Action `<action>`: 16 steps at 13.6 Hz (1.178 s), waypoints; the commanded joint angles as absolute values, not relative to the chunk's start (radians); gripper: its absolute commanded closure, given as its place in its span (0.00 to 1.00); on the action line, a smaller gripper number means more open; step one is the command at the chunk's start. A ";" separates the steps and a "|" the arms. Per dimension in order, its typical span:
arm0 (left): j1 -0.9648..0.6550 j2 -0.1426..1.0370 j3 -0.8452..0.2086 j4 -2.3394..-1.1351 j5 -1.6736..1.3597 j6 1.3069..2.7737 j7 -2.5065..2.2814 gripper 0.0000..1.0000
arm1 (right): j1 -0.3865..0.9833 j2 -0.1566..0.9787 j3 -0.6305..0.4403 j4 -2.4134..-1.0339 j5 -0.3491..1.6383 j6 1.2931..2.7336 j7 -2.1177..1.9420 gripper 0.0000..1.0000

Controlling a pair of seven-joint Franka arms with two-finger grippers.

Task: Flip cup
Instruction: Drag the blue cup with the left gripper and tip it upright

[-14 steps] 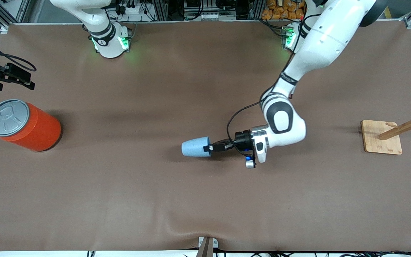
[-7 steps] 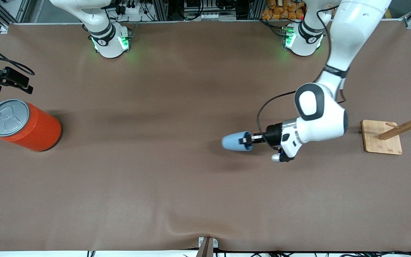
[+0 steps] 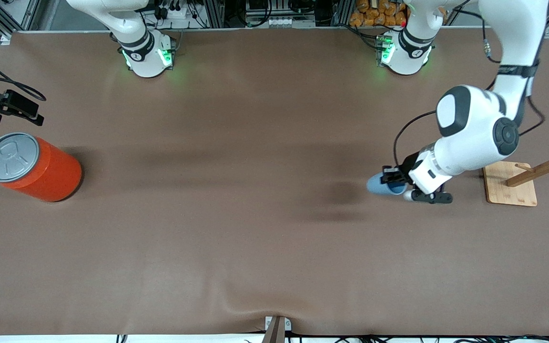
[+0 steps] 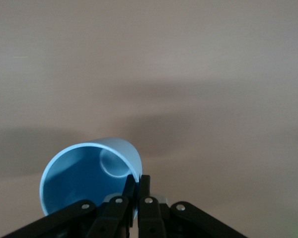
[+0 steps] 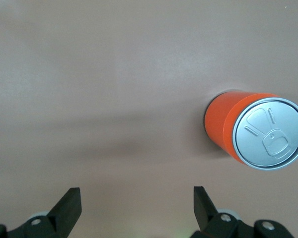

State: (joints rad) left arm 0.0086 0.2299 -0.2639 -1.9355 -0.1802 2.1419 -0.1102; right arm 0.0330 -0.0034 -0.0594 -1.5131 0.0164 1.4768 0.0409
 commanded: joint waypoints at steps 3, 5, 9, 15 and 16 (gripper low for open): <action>0.005 0.149 -0.287 -2.083 0.052 2.163 -0.239 1.00 | 0.035 -0.012 -0.061 -1.523 0.015 1.500 0.060 0.00; 0.021 0.150 -0.287 -2.155 0.103 2.267 -0.241 1.00 | 0.035 -0.012 -0.061 -1.523 0.015 1.499 0.060 0.00; 0.031 0.172 -0.285 -2.253 0.112 2.444 -0.242 1.00 | 0.035 -0.015 -0.061 -1.536 0.015 1.499 0.060 0.00; 0.067 0.199 -0.285 -2.252 0.114 2.465 -0.242 0.82 | 0.034 -0.018 -0.061 -1.549 0.015 1.497 0.058 0.00; 0.067 0.205 -0.285 -2.250 0.114 2.468 -0.244 0.67 | 0.034 -0.018 -0.061 -1.549 0.015 1.497 0.058 0.00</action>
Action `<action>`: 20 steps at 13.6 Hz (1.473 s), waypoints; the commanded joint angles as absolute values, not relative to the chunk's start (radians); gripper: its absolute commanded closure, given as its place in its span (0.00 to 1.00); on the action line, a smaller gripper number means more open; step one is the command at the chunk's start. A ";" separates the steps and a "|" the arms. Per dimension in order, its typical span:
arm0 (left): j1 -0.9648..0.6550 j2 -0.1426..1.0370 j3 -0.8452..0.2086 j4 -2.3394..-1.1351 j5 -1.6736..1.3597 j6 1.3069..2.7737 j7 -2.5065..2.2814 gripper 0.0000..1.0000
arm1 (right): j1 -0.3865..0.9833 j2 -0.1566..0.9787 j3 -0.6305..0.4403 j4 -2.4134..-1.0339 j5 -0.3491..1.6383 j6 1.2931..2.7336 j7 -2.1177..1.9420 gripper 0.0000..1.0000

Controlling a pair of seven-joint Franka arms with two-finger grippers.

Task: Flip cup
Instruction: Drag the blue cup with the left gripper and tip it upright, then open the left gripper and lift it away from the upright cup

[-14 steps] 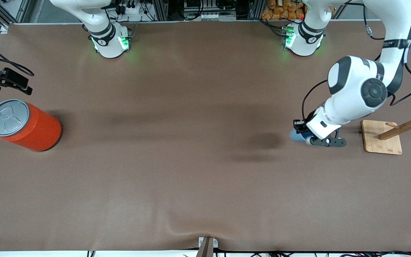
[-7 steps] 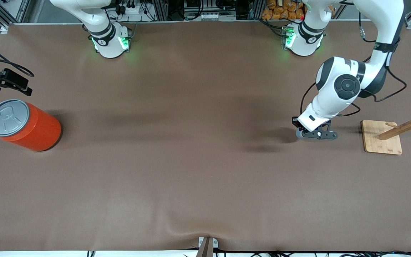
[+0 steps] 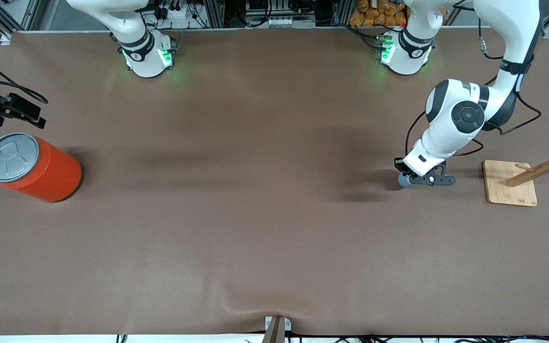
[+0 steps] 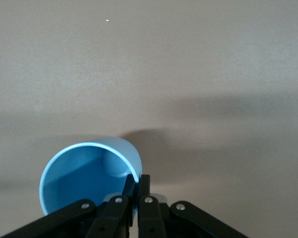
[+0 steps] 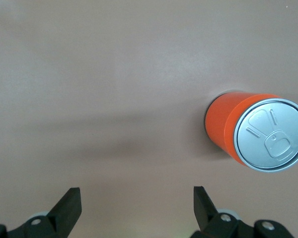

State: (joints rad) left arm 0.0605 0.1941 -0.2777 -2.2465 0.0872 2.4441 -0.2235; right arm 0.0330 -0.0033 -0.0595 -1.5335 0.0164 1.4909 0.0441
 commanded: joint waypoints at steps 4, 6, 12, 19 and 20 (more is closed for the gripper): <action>0.072 0.216 -0.285 -2.243 0.114 2.473 -0.244 0.00 | 0.000 -0.018 -0.061 -1.557 0.015 1.496 0.046 0.00; 0.072 0.201 -0.287 -2.240 0.114 2.462 -0.244 0.00 | 0.002 -0.018 -0.061 -1.557 0.015 1.494 0.046 0.00; 0.069 0.138 -0.301 -2.114 0.086 2.265 -0.239 0.00 | 0.005 -0.018 -0.060 -1.557 0.015 1.494 0.048 0.00; 0.074 0.150 -0.301 -1.755 0.072 1.898 -0.233 0.00 | 0.006 -0.018 -0.060 -1.557 0.015 1.493 0.051 0.00; 0.075 0.150 -0.299 -1.732 0.072 1.882 -0.227 0.00 | 0.006 -0.017 -0.058 -1.557 0.015 1.493 0.049 0.00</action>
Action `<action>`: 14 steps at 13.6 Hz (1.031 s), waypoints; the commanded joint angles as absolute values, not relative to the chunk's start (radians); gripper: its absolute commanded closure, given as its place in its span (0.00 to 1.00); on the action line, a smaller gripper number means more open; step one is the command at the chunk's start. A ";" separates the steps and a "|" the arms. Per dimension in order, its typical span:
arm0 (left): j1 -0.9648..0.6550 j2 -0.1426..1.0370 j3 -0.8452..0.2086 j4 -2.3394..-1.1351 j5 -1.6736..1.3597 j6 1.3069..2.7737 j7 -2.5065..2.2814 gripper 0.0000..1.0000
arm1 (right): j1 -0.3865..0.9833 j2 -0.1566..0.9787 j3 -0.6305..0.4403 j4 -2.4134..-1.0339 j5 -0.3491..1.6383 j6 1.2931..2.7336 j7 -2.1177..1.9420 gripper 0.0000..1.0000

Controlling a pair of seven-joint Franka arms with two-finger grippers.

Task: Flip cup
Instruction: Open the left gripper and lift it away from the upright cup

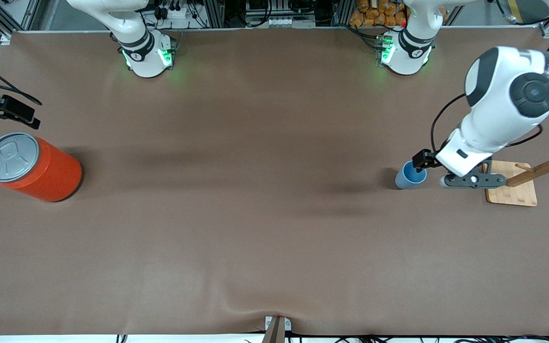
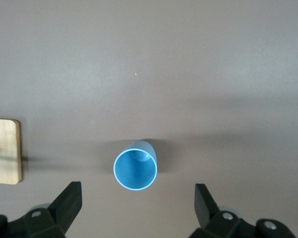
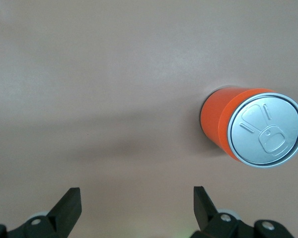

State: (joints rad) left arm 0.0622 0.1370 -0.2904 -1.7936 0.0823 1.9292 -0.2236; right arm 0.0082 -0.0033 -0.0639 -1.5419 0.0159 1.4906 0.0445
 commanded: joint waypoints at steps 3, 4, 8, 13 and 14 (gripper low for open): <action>0.077 0.150 -0.296 -1.707 0.072 1.881 -0.224 0.00 | 0.005 -0.018 -0.058 -1.557 0.015 1.493 0.049 0.00; 0.077 0.150 -0.296 -1.706 0.072 1.881 -0.224 0.00 | 0.006 -0.018 -0.058 -1.557 0.017 1.493 0.051 0.00; 0.087 0.146 -0.284 -1.660 0.072 1.873 -0.204 0.00 | 0.005 -0.017 -0.058 -1.557 0.017 1.493 0.049 0.00; 0.002 0.054 -0.126 -1.635 0.058 1.746 -0.123 0.00 | 0.005 -0.017 -0.058 -1.557 0.017 1.491 0.051 0.00; -0.011 0.039 -0.091 -1.635 0.037 1.720 -0.111 0.00 | 0.005 -0.017 -0.058 -1.557 0.017 1.493 0.051 0.00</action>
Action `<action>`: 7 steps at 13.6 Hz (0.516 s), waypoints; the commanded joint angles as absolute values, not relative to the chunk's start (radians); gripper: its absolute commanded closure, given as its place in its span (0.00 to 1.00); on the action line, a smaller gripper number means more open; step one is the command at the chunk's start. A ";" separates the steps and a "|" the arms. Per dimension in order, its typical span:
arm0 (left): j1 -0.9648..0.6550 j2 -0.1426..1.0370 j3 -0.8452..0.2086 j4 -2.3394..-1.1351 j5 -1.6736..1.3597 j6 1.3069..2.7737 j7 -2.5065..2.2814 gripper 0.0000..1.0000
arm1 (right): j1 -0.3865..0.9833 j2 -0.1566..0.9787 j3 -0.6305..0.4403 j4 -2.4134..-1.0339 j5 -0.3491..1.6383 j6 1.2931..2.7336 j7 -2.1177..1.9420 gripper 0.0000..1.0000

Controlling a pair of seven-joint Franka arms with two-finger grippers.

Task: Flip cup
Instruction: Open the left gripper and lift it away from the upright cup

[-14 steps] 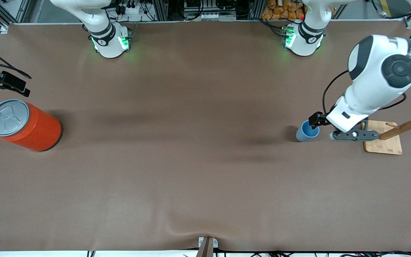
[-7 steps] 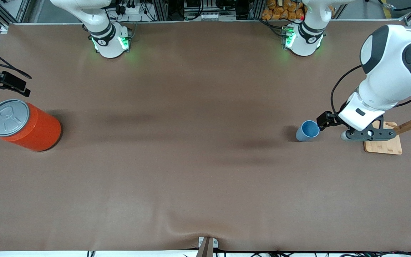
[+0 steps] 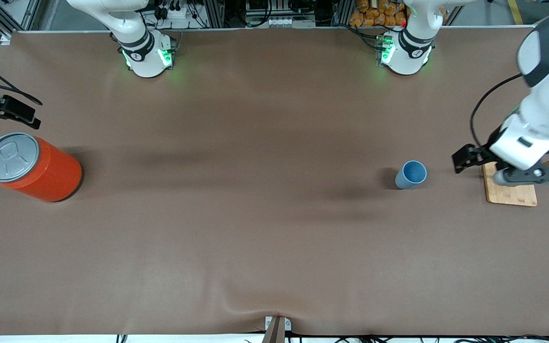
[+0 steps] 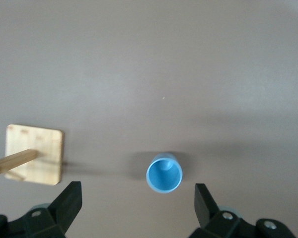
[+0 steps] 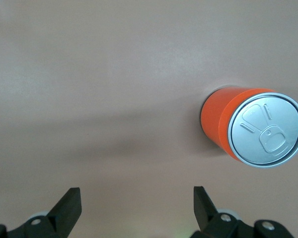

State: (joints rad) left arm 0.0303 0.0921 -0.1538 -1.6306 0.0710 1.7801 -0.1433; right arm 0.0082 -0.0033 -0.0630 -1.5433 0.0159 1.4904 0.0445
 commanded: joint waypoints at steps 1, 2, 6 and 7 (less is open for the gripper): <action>-0.017 0.013 -0.062 -1.637 0.005 1.714 -0.098 0.00 | 0.006 -0.017 -0.058 -1.557 0.017 1.493 0.051 0.00; -0.023 -0.004 -0.043 -1.637 0.000 1.703 -0.080 0.00 | 0.006 -0.017 -0.058 -1.557 0.017 1.491 0.049 0.00; -0.040 -0.058 0.008 -1.635 0.000 1.629 -0.028 0.00 | 0.008 -0.015 -0.058 -1.557 0.017 1.493 0.049 0.00; -0.040 -0.075 0.011 -1.635 0.003 1.615 -0.026 0.00 | 0.009 -0.015 -0.057 -1.557 0.017 1.494 0.049 0.00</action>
State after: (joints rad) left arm -0.0248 -0.0403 -0.0052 -1.6270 0.0122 1.6481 -0.0433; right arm 0.0084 -0.0033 -0.0624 -1.5441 0.0159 1.4902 0.0445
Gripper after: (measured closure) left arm 0.000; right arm 0.000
